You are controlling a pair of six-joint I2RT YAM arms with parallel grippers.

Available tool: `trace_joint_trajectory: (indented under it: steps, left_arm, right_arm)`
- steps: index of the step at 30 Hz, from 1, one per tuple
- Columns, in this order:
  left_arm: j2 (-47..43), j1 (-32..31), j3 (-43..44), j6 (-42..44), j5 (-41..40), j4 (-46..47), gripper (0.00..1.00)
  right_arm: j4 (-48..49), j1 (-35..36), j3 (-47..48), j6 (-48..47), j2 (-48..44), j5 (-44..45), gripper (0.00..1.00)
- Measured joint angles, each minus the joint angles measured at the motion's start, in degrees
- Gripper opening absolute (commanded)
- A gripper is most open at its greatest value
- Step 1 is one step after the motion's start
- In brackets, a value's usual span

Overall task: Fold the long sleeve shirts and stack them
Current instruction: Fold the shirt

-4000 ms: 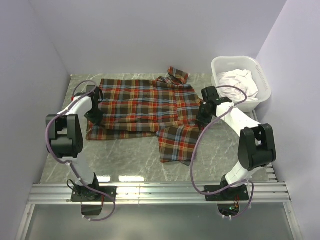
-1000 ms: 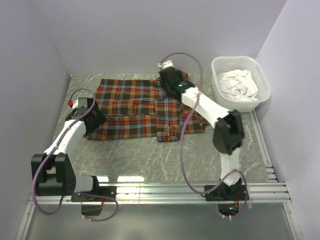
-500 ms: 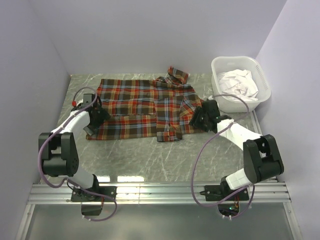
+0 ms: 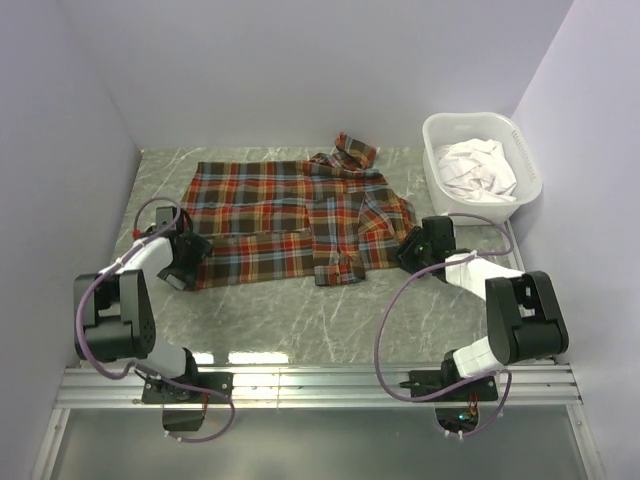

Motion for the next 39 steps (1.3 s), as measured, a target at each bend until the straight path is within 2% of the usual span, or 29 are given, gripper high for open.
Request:
trace_joint_trajectory:
  steps: [6,10,13,17,26,29,30,32,33,34,35,36,38,39]
  left_arm:
    - [-6.7,0.4,-3.7,2.0,-0.9,-3.9,0.99]
    - [-7.8,0.4,0.2,5.0,-4.1,-5.4,0.99]
    - [-4.2,0.4,7.5,6.0,-6.8,-6.1,0.97]
    - [3.3,-0.3,16.0,4.7,-8.5,-6.9,0.94]
    - [14.1,-3.3,21.6,-1.6,-8.3,-11.2,0.81]
    - [15.7,-3.6,22.2,-3.1,-8.4,-12.4,0.73]
    - [15.9,-3.7,22.2,-3.5,-8.5,-12.9,0.67]
    - [16.0,-4.0,22.3,-4.4,-8.5,-13.5,0.6]
    - [16.0,-4.2,22.3,-4.7,-8.6,-14.0,0.52]
    - [16.1,-4.4,22.5,-5.3,-8.9,-14.4,0.47]
    - [16.1,-4.6,22.8,-5.6,-9.1,-14.8,0.37]
    - [16.3,-4.8,23.1,-6.0,-9.4,-15.2,0.31]
    - [16.5,-5.1,23.8,-6.5,-9.9,-16.0,0.2]
    - [16.5,-5.1,24.0,-6.6,-10.3,-16.4,0.19]
  right_arm:
    - [-6.7,0.4,0.4,-3.5,-6.5,2.3,0.57]
    - [-9.2,4.6,5.5,-8.0,-7.3,3.4,0.62]
    - [-9.0,9.2,10.2,-11.2,-6.6,4.9,0.7]
    - [-7.5,12.0,12.8,-13.7,-4.5,5.4,0.85]
    - [-7.9,12.0,12.0,-14.6,1.9,6.9,0.87]
    - [-7.8,11.9,11.1,-14.0,2.7,6.8,0.86]
    - [-7.8,11.8,10.7,-13.7,2.8,6.8,0.86]
    - [-7.9,11.6,10.1,-13.4,3.2,6.9,0.85]
    - [-7.8,11.5,9.8,-13.2,3.3,6.9,0.85]
    - [-7.8,11.4,9.5,-13.1,3.5,6.9,0.85]
    - [-7.8,11.3,9.2,-12.9,3.5,6.9,0.85]
    - [-7.7,11.3,9.0,-12.9,3.5,6.9,0.85]
    - [-7.7,11.2,8.6,-12.6,3.5,6.9,0.84]
    - [-7.7,11.1,8.5,-12.5,3.5,6.8,0.84]
